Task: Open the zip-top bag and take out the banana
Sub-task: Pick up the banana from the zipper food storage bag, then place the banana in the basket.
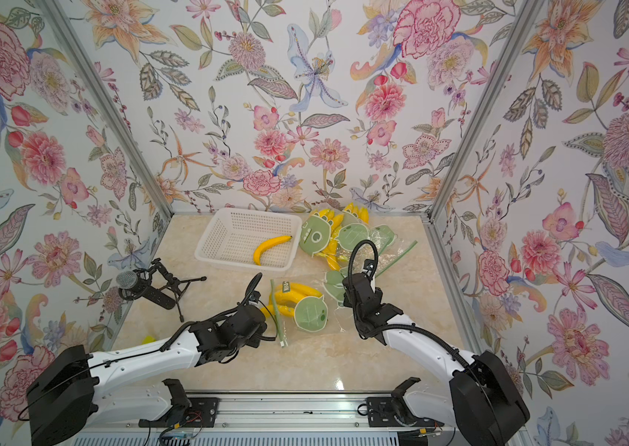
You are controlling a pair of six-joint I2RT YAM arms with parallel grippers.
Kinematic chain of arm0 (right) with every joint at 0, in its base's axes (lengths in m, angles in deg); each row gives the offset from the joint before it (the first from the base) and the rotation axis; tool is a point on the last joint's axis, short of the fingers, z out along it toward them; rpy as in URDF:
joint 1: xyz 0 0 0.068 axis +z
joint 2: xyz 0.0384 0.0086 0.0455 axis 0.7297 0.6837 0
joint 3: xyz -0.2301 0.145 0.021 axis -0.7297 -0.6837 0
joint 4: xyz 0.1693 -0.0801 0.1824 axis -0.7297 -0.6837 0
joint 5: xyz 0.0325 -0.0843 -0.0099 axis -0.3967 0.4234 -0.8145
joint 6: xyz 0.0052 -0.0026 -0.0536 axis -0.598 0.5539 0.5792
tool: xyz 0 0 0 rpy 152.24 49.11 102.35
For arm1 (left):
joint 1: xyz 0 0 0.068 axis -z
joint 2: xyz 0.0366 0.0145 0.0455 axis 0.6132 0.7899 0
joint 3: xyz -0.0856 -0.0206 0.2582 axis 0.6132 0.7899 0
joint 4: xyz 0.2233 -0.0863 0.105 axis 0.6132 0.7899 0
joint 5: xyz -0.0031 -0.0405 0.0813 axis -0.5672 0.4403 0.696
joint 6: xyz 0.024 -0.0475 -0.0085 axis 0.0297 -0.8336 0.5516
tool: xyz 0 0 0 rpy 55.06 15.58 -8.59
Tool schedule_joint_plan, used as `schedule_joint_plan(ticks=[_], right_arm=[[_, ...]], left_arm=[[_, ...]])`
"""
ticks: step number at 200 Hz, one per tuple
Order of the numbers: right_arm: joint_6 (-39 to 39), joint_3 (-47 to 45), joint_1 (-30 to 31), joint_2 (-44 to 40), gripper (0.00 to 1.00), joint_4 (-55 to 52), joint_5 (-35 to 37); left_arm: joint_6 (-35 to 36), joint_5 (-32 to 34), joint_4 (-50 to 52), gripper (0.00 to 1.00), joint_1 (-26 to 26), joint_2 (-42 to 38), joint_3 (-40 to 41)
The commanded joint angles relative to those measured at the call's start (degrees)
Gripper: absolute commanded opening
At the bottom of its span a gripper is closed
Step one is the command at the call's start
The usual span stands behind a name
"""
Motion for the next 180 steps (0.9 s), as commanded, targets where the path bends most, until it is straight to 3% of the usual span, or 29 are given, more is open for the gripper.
schedule_joint_plan(ticks=[1, 16, 76, 99, 137, 155, 180], right_arm=[[0.04, 0.73, -0.64, -0.08, 0.00, -1.22, 1.57], [0.19, 0.69, -0.72, -0.17, 0.00, -1.27, 1.46], [0.43, 0.35, -0.82, -1.40, 0.00, -1.35, 1.23], [0.28, 0.10, -0.82, -1.83, 0.00, -1.36, 0.79], [-0.38, -0.63, -0.82, -2.37, 0.00, -1.37, 0.34], [-0.45, -0.63, -0.82, -2.28, 0.00, -1.35, 0.18], [-0.23, -0.80, -0.80, -2.37, 0.00, -1.05, -0.32]], left_arm=[[-4.12, 5.18, 9.87, 0.07, 0.65, -3.79, 0.18], [-8.48, 9.63, 17.73, 0.07, 0.30, -5.40, -1.92], [-12.18, 16.52, 27.14, 0.04, -4.89, -7.01, -10.52], [-9.74, 18.31, 29.73, 0.03, -11.11, -7.53, -14.73], [0.05, 21.72, 28.46, 0.07, -22.40, -8.78, -22.01], [4.63, 20.16, 24.34, 0.06, -25.76, -6.44, -25.37], [8.59, 13.34, 16.52, 0.08, -26.51, 1.24, -31.48]])
